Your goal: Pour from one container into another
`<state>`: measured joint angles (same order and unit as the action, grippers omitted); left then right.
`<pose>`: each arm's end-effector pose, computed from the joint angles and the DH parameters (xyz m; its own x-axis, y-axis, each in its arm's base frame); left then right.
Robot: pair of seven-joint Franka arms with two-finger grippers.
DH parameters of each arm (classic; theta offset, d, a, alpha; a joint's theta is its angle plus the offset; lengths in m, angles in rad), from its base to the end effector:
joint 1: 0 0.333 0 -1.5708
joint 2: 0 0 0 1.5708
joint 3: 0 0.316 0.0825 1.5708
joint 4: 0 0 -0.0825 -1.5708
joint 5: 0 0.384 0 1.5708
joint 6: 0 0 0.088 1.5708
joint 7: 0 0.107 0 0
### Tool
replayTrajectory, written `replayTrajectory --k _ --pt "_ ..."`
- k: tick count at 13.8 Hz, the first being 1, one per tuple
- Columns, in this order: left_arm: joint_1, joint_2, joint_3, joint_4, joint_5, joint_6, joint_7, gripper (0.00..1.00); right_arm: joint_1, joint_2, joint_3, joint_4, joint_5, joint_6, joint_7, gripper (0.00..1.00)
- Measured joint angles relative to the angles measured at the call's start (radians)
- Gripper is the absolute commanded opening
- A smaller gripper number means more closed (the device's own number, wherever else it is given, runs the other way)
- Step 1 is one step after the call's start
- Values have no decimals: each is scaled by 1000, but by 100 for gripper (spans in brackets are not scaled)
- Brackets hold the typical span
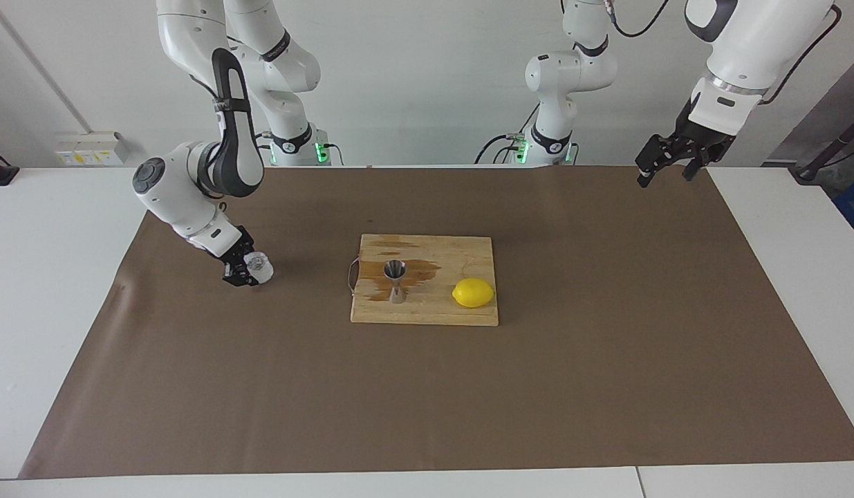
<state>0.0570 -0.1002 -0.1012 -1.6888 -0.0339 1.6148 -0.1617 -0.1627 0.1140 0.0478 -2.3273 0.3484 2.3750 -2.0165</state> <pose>0.5260 -0.0295 0.6264 0.9927 0.1189 0.0215 0.1183 -0.9926 0.0276 0.5068 -0.0547 0.2850 -0.0696 0.9672 0.2443 0.9976 0.0690 0.0110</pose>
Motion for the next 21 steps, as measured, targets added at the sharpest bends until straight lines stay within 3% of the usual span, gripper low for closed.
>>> replayTrajectory --k 2,4,5,6,15,21 --pt "0 0 0 0 0 0 0 100 0 0 0 0 5 0 0 25" --pt "0 0 0 0 0 0 0 100 0 0 0 0 6 0 0 13" --pt "0 0 0 0 0 0 0 100 0 0 1 0 6 0 0 2" --pt "0 0 0 0 0 1 0 100 0 0 2 0 7 0 0 0" --pt "6 6 9 49 0 -93 6 100 31 -6 9 9 140 0 17 0" --pt "6 6 6 49 0 -105 6 100 142 -47 12 65 141 0 249 0"
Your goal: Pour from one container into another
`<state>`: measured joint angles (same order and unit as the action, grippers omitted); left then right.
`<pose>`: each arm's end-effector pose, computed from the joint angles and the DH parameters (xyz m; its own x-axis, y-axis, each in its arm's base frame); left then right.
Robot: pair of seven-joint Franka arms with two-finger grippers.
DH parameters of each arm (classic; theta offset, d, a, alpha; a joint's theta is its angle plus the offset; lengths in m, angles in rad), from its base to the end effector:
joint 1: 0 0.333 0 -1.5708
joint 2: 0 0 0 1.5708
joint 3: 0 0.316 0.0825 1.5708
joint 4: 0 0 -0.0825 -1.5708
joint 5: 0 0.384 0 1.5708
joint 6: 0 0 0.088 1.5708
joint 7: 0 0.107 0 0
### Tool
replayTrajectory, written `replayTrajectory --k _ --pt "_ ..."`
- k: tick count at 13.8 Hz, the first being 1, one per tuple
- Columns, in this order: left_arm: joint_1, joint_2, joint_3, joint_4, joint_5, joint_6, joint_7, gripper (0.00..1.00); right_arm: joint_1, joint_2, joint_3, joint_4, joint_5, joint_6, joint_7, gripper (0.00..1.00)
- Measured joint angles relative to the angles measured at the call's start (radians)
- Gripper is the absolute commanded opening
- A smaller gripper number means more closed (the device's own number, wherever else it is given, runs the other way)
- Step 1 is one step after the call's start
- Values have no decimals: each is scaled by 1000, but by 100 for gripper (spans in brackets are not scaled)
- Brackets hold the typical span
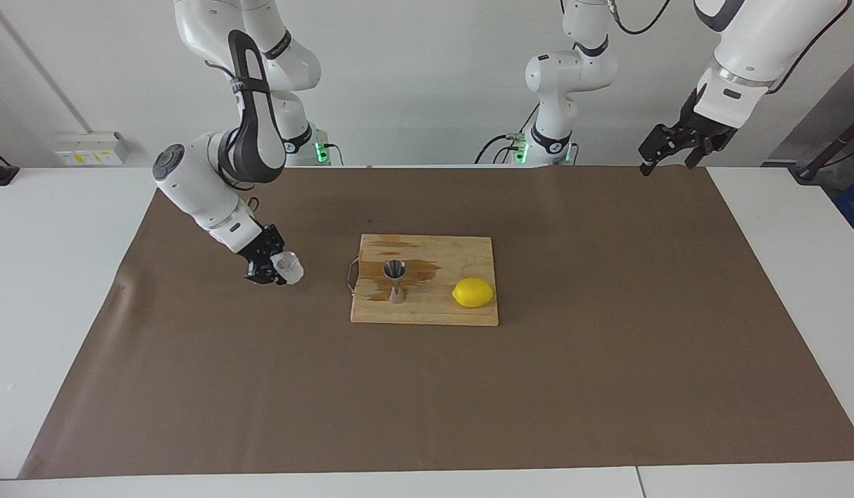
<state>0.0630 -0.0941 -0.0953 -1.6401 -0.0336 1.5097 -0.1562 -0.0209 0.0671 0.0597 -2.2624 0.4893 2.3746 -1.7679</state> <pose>0.5180 -0.0230 0.6370 0.9917 0.1223 -0.0401 0.1231 -0.9922 0.0186 0.5320 0.0257 0.3365 0.0967 0.9349 0.3414 0.9914 -0.1210 0.0504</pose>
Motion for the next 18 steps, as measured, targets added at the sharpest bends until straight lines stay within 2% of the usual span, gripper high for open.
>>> replayTrajectory --k 6,12,18 --pt "0 0 0 0 0 -3 0 100 131 -2 3 114 -32 -27 304 0" --pt "0 0 0 0 0 -4 0 100 253 17 5 261 -280 -109 676 0" --pt "0 0 0 0 0 -4 0 100 334 74 6 346 -489 -174 797 0"
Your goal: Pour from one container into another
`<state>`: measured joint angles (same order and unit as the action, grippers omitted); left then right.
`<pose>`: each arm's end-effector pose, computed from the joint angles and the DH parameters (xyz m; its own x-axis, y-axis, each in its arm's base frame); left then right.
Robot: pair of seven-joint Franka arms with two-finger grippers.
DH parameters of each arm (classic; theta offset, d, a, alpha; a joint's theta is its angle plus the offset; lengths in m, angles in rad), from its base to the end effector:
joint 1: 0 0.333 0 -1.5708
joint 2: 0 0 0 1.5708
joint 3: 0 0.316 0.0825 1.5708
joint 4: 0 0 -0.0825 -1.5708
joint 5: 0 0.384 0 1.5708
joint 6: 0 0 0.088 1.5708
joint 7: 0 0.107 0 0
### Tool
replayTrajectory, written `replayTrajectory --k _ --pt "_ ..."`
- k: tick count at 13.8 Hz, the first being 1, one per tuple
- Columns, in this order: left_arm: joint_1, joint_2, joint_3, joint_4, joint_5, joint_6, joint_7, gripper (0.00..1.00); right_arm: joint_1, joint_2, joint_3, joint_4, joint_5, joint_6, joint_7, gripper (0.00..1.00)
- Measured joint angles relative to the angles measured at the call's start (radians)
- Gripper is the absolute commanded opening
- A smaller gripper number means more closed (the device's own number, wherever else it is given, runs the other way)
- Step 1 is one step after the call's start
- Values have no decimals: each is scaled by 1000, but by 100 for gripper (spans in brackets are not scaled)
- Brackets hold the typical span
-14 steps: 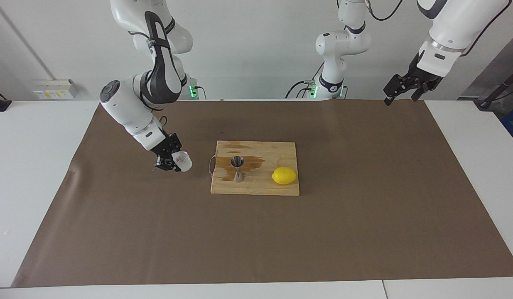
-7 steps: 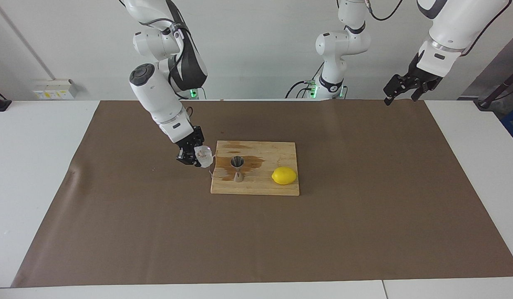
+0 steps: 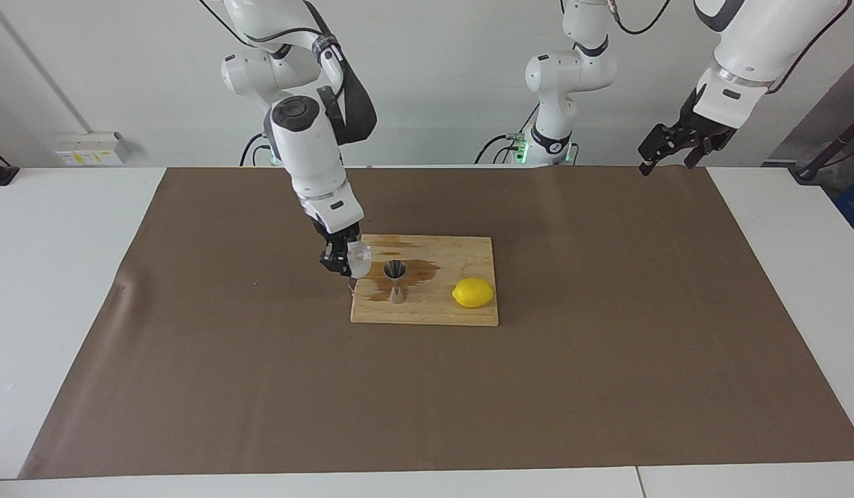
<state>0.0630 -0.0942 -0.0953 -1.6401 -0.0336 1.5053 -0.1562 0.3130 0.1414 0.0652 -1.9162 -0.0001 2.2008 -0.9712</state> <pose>0.5175 -0.0230 0.6367 0.9915 0.1222 -0.0443 0.1231 -0.9922 0.0180 0.5642 0.2227 0.4343 0.2151 0.9726 0.0882 0.9680 -0.2243 0.1129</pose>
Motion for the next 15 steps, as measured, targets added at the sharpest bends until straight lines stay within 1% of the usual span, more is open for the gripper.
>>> replayTrajectory --k 3,6,9,12,15 --pt "0 0 0 0 0 0 0 100 45 27 0 32 -78 -13 41 0" --pt "0 0 0 0 0 0 0 100 65 43 0 47 -161 -15 46 0" --pt "0 0 0 0 0 -1 0 100 101 61 0 78 -248 -41 79 0" --pt "0 0 0 0 0 -1 0 100 125 68 0 83 -321 -43 90 0" --pt "0 0 0 0 0 -1 0 100 128 71 0 82 -398 -45 92 0"
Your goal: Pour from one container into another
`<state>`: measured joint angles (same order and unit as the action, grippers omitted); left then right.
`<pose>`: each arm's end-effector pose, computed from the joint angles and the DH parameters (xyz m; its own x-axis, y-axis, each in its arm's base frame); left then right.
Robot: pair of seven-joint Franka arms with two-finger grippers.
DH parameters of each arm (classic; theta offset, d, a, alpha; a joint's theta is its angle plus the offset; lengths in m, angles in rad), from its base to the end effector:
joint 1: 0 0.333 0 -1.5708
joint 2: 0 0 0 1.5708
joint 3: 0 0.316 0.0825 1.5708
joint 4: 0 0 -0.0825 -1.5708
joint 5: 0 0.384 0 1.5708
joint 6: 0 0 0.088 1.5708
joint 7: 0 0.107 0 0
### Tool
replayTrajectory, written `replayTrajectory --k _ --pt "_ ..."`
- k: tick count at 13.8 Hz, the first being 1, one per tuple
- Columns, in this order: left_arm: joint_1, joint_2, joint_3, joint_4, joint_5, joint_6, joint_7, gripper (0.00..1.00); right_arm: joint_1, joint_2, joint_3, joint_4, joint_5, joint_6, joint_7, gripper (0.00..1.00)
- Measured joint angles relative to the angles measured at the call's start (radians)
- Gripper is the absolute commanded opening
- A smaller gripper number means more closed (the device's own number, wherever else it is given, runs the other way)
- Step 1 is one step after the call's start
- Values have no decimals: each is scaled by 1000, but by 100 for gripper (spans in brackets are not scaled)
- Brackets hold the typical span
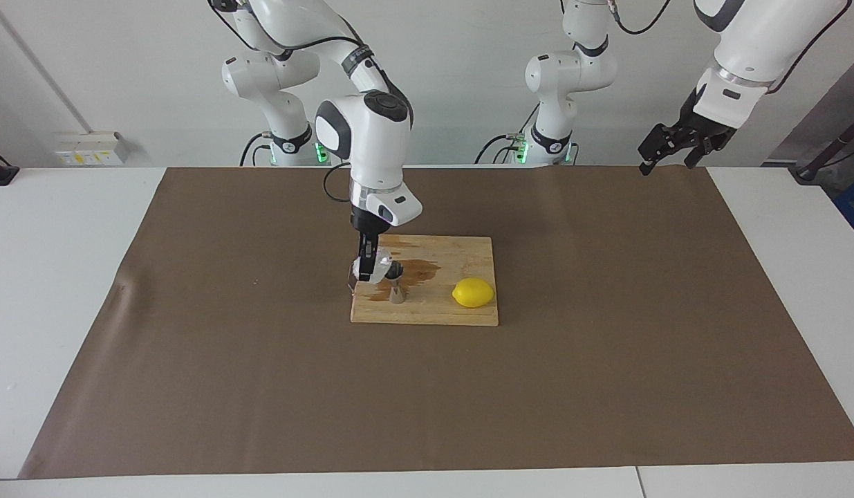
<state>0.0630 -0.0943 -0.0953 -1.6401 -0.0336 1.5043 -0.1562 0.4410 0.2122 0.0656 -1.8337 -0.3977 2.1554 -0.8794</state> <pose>0.5173 -0.0230 0.6367 0.9915 0.1221 -0.0452 0.1231 -0.9922 0.0178 0.5569 0.2885 0.4284 0.0132 0.9780 -0.2081 0.9622 0.0442 0.2688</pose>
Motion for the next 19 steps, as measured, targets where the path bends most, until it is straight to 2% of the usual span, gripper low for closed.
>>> replayTrajectory --k 12,19 --pt "0 0 0 0 0 -1 0 100 33 8 0 -2 -135 -5 1 0" --pt "0 0 0 0 0 -1 0 100 47 8 0 -2 -139 -7 1 0"
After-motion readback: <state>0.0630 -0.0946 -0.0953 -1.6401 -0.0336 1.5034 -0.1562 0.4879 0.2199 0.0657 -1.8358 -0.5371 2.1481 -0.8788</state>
